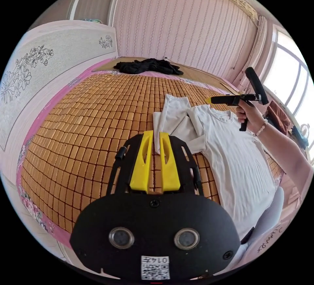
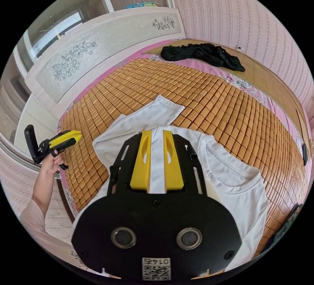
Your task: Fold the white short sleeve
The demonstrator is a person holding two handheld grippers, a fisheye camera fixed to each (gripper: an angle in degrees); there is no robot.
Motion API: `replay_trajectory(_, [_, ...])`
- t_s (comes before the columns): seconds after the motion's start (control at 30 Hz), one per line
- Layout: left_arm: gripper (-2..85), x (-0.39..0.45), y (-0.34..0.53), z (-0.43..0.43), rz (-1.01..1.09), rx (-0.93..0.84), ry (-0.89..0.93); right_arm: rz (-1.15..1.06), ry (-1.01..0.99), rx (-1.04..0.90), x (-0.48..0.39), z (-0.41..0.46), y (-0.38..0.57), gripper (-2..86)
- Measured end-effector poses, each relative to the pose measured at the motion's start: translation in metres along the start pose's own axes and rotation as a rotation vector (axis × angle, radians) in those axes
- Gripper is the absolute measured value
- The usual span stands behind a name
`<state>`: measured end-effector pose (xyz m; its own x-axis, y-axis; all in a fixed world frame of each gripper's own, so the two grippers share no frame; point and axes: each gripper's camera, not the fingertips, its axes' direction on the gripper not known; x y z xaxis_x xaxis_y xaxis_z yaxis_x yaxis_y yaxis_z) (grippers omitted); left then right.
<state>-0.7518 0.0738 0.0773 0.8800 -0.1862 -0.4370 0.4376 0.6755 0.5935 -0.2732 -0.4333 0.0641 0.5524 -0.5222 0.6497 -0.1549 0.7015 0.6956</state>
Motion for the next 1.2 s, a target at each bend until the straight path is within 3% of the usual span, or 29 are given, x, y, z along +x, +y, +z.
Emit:
replay_trajectory(0.2, [7.6, 0.039, -0.06, 0.072, 0.117, -0.098, 0.011, 0.084, 0.063, -0.078, 0.027, 0.083, -0.034, 11.5])
replay_trajectory(0.3, [8.2, 0.044, -0.081, 0.108, 0.123, -0.276, -0.073, 0.073, 0.048, -0.155, 0.035, 0.121, -0.038, 11.1])
replay_trajectory(0.5, [0.0, 0.04, -0.077, 0.081, 0.13, -0.208, -0.067, 0.007, 0.212, -0.151, 0.021, 0.134, -0.03, 1.6])
replay_trajectory(0.57, [-0.6, 0.032, -0.069, 0.052, 0.099, -0.126, -0.083, -0.042, 0.102, -0.113, 0.008, 0.122, -0.031, 0.0])
replay_trajectory(0.77, [-0.8, 0.001, -0.033, -0.059, -0.001, 0.065, -0.076, -0.33, -0.076, 0.017, -0.127, 0.079, -0.035, -0.9])
replay_trajectory(1.03, [2.0, -0.031, 0.106, -0.218, -0.135, 0.177, 0.002, -0.923, -0.573, 0.103, -0.346, 0.016, 0.014, -0.2])
replay_trajectory(1.13, [3.9, -0.048, 0.144, -0.253, -0.222, 0.134, -0.026, -0.964, -0.503, 0.002, -0.398, 0.043, 0.032, 1.8])
replay_trajectory(1.2, [4.5, -0.054, 0.161, -0.268, -0.244, 0.115, -0.048, -0.951, -0.467, -0.043, -0.412, 0.06, 0.042, 8.6])
